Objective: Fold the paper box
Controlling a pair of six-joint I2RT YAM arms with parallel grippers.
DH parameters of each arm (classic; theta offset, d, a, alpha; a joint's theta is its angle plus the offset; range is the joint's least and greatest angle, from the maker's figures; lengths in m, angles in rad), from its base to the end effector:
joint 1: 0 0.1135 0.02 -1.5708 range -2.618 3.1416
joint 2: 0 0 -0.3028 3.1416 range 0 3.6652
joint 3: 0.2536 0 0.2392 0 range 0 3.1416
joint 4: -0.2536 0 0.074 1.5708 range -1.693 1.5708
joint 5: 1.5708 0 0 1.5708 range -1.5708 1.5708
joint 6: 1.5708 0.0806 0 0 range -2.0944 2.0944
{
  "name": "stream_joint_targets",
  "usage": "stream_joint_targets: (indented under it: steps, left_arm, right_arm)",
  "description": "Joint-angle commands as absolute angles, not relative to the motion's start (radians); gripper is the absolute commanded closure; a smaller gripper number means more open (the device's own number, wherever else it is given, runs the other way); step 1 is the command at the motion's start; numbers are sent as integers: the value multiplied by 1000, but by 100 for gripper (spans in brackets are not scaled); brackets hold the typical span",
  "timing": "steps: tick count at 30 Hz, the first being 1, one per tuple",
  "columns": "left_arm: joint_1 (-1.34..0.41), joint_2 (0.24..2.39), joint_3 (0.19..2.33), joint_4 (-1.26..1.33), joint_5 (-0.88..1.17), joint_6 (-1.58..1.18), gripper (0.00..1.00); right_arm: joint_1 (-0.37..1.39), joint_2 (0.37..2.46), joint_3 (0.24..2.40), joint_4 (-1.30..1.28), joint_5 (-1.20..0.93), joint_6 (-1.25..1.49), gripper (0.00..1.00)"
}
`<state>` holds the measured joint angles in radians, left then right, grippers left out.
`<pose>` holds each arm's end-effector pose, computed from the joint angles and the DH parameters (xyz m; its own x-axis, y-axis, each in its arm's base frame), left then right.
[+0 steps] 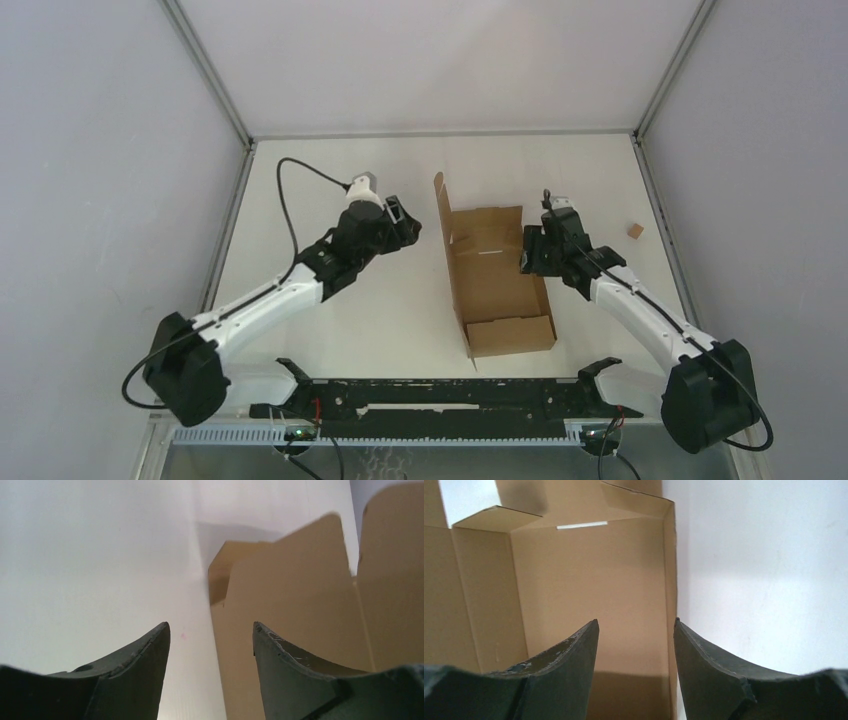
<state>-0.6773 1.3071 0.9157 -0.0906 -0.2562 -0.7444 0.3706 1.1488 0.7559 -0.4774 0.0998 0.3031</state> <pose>0.2564 -0.1800 0.3025 -0.5579 -0.3924 -0.7313 0.0725 0.8548 -0.5139 0.2194 0.0766 0.2386 -0.7698 0.0195 -0.6380 -0.0741 0.9900 0.1197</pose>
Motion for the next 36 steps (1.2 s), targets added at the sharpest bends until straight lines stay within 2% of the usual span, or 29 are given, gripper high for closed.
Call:
stream_joint_targets:
  steps: [1,9,14,19,20,27,36]
  left_arm:
    - [-710,1182,802,-112,-230,-767,34]
    - [-797,1067,689,-135,-235,-799,33]
    - [-917,1091,669,-113,-272,-834,33]
    - [-966,1145,664,-72,-287,-865,34]
    - [-966,1144,664,-73,-296,-862,33]
    - [-938,1117,674,-121,-326,-838,32]
    - [-708,1148,693,-83,-214,-745,32]
  right_arm:
    - [361,1139,748,-535,178,355,36]
    - [376,1225,697,-505,163,419,42]
    - [411,1269,704,-487,164,449,45]
    - [430,1308,704,-464,124,509,65]
    - [433,1312,705,-459,119,524,66]
    - [486,1342,731,-446,133,659,71]
    - [616,1381,742,-443,268,937,74]
